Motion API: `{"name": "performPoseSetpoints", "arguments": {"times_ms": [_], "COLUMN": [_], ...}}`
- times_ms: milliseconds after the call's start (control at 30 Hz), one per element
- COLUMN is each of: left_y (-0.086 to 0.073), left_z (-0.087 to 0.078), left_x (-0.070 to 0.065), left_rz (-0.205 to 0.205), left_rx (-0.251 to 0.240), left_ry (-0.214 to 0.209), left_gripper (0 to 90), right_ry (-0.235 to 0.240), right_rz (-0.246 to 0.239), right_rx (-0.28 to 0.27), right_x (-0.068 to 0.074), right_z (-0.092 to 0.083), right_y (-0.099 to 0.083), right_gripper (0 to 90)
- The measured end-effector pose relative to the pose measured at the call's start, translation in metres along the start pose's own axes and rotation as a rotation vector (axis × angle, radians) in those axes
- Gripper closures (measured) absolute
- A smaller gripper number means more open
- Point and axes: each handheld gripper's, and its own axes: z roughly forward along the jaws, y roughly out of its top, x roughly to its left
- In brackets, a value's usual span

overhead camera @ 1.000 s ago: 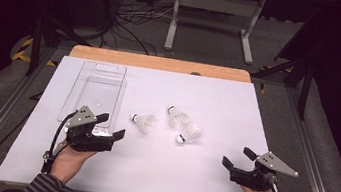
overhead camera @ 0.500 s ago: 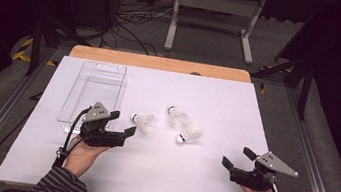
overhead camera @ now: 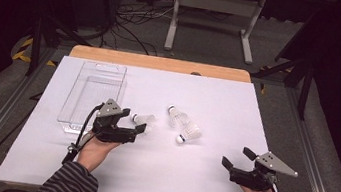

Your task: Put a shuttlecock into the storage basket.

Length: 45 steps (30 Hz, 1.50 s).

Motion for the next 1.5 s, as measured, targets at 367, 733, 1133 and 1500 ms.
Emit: {"name": "performPoseSetpoints", "arguments": {"times_ms": [367,733,1133,1500], "left_y": [0.008,0.022,0.042,0.047], "left_z": [0.01,0.022,0.041,0.06], "left_x": [-0.001,-0.003,-0.002,-0.002], "left_rz": [-0.011,0.004,0.002,0.028], "left_rx": [0.044,0.138,0.308,0.44], "left_ry": [0.01,0.046,0.117,0.176], "left_gripper": [21.4,25.7,31.2,31.9], "right_ry": [0.001,0.004,0.01,0.013], "right_rz": [-0.003,-0.006,-0.01,-0.009], "right_rx": [0.001,0.002,0.003,0.008], "right_x": [0.0,0.0,0.0,0.001], "right_z": [0.0,0.0,0.001,0.001], "right_y": [0.0,0.0,0.0,0.0], "right_gripper": [10.0,9.9,9.9,10.0]}}
